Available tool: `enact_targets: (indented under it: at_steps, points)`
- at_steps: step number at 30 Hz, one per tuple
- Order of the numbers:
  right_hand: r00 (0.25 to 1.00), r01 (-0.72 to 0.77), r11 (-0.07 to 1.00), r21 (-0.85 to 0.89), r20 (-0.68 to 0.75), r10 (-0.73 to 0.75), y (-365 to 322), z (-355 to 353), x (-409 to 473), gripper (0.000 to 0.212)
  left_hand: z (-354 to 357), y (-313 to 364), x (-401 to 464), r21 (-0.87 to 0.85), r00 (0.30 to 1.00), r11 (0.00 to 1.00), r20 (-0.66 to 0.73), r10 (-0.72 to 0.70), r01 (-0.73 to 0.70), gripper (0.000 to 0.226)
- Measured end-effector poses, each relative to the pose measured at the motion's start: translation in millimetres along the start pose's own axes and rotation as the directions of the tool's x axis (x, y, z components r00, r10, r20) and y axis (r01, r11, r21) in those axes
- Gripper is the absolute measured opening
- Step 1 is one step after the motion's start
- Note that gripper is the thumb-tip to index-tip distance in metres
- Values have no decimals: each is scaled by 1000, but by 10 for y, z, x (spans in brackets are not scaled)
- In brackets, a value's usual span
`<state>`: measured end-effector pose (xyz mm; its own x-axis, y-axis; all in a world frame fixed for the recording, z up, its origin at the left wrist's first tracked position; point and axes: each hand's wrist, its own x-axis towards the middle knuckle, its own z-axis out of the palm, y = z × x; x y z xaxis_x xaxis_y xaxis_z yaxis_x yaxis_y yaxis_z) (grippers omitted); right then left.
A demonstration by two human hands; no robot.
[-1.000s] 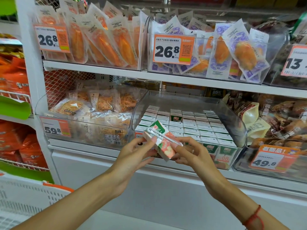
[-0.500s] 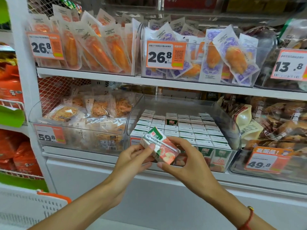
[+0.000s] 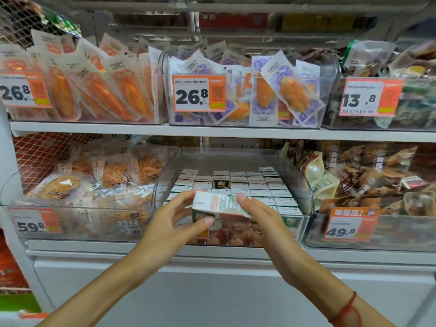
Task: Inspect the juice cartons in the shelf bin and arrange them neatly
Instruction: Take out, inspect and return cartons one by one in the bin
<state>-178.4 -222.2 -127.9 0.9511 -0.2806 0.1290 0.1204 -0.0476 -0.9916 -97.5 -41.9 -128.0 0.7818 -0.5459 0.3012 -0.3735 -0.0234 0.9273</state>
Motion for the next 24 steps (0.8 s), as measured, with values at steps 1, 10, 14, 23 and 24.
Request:
enact_targets:
  at_steps: [1, 10, 14, 23, 24]
  points:
    - [1000, -1, 1000, -13, 12, 1, -16, -16, 31, 31, 1, 5, 45, 21, 999, 999, -8, 33, -33, 62]
    - [954, 130, 689, -713, -99, -283, 121, -509, 567, 39, 102, -103, 817, 172, 944, 981, -296, 143, -94, 41]
    - [941, 175, 253, -952, 86, -327, 354, -600, 650, 41, 230, -283, 1166, 374, 912, 928, -376, 161, -10, 40]
    - [922, 206, 118, -971, 152, -355, 410, -608, 631, 75, 192, -422, 1509, 738, 961, 673, -146, 234, -52, 42]
    - [922, 203, 123, -971, 148, -358, 413, -605, 633, 76, 147, -413, 1529, 766, 968, 641, -114, 222, -57, 45]
